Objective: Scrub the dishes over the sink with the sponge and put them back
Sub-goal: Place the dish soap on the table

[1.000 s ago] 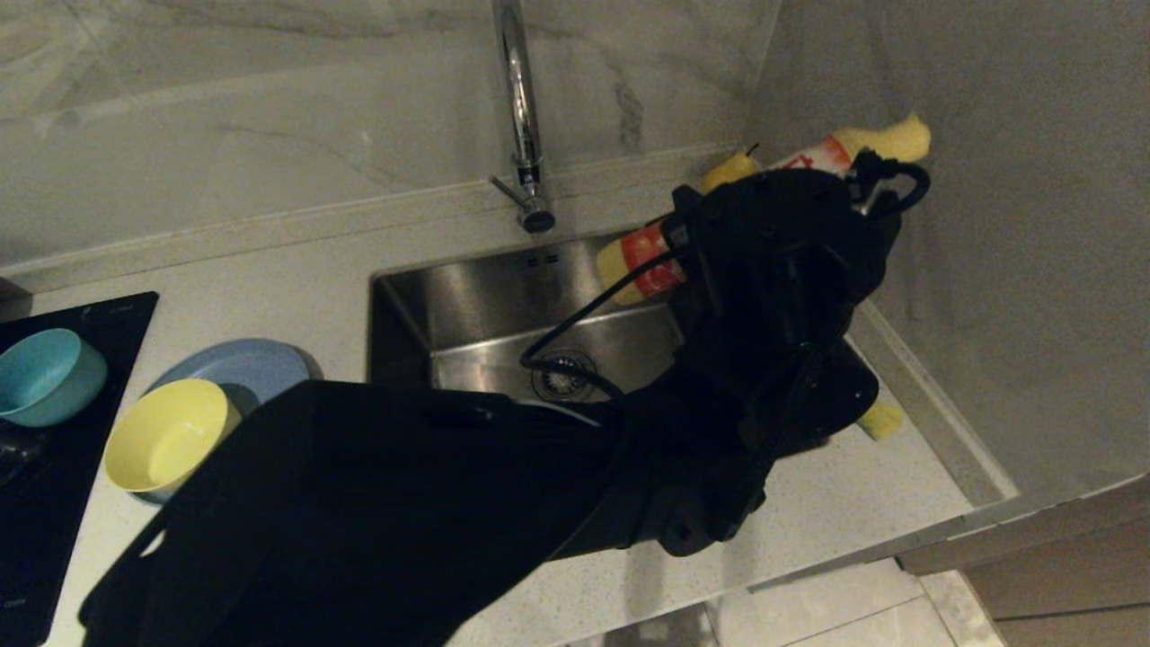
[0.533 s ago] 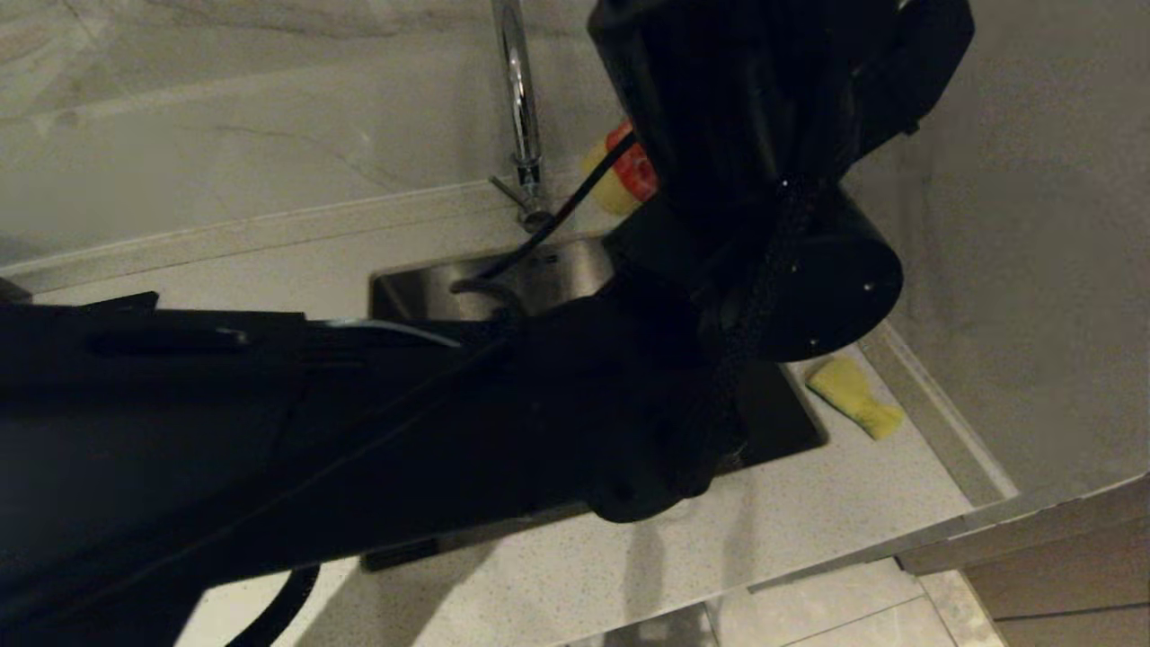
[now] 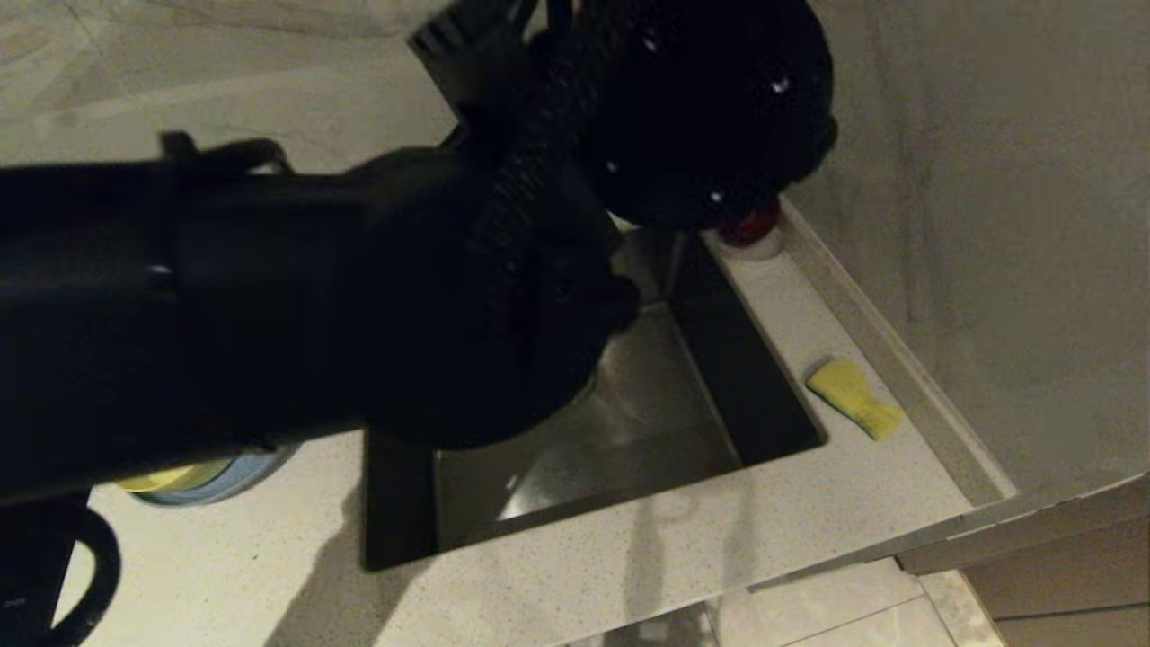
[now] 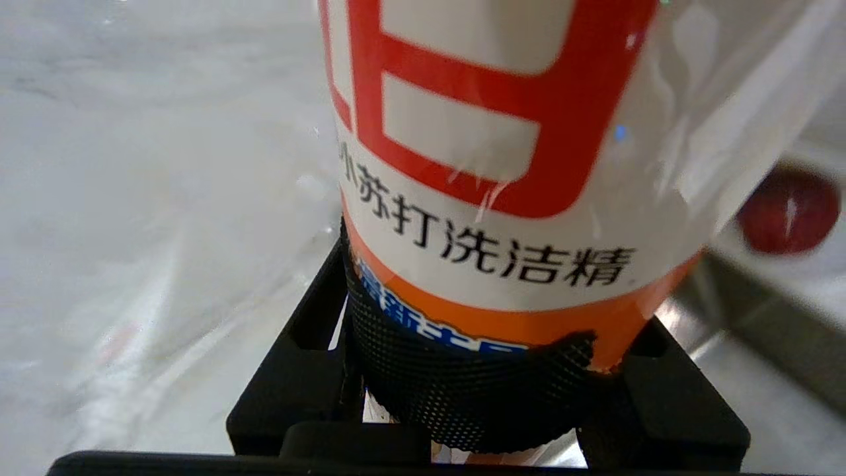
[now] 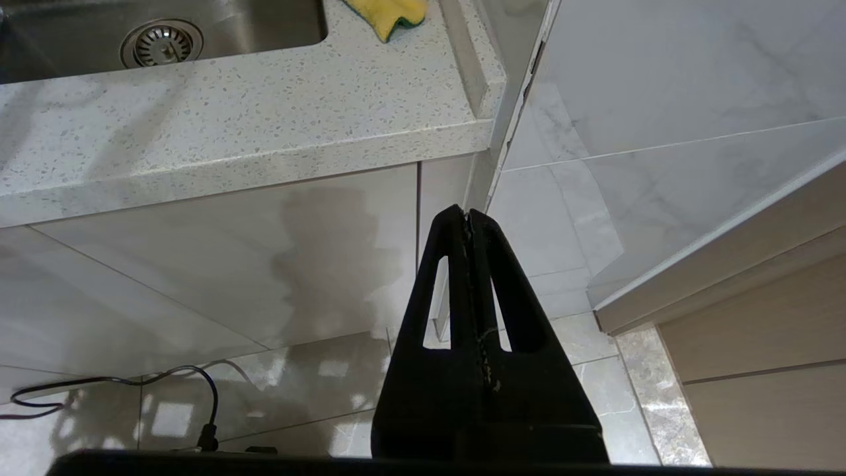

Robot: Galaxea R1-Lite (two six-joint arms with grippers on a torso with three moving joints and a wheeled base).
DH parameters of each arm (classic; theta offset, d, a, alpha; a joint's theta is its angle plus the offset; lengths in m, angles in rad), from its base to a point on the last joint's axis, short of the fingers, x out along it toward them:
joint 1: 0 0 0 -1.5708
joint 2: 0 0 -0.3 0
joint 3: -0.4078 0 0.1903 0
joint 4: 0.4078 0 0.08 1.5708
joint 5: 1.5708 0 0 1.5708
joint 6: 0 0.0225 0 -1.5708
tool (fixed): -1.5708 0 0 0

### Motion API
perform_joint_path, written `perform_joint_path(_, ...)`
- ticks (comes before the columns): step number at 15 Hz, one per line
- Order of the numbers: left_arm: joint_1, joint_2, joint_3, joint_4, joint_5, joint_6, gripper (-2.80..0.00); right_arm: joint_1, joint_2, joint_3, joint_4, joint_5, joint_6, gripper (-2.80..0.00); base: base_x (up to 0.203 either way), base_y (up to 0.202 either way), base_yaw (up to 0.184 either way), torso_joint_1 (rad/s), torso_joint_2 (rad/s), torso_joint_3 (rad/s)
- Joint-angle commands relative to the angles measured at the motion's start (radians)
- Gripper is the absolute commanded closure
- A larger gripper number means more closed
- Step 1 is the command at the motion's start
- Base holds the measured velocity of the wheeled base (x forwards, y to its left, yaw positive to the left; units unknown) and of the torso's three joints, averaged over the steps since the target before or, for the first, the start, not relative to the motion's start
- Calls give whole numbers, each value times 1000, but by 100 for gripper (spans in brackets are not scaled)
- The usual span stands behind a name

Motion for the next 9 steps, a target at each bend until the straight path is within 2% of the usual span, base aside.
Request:
perform_joint_path(1, 9, -92, 1, 5, -22, -15, 0, 0, -2, 0, -1, 0, 0, 0, 0, 0, 0, 0, 0, 0)
perform_joint_path(3, 68, -124, 2, 12, -27, -47, 0, 0, -2, 0, 1, 2, 0, 0, 0, 0, 0, 0, 0, 0)
perform_joint_path(7, 153, -227, 1, 161, -36, -189, 0, 0, -2, 0, 0, 0, 0, 0, 0, 0, 0, 0, 0, 0)
perform_joint_path(9, 245, -256, 1, 204, -56, -264, 0, 0, -2, 0, -1, 2, -1, 0, 0, 0, 0, 0, 0, 0)
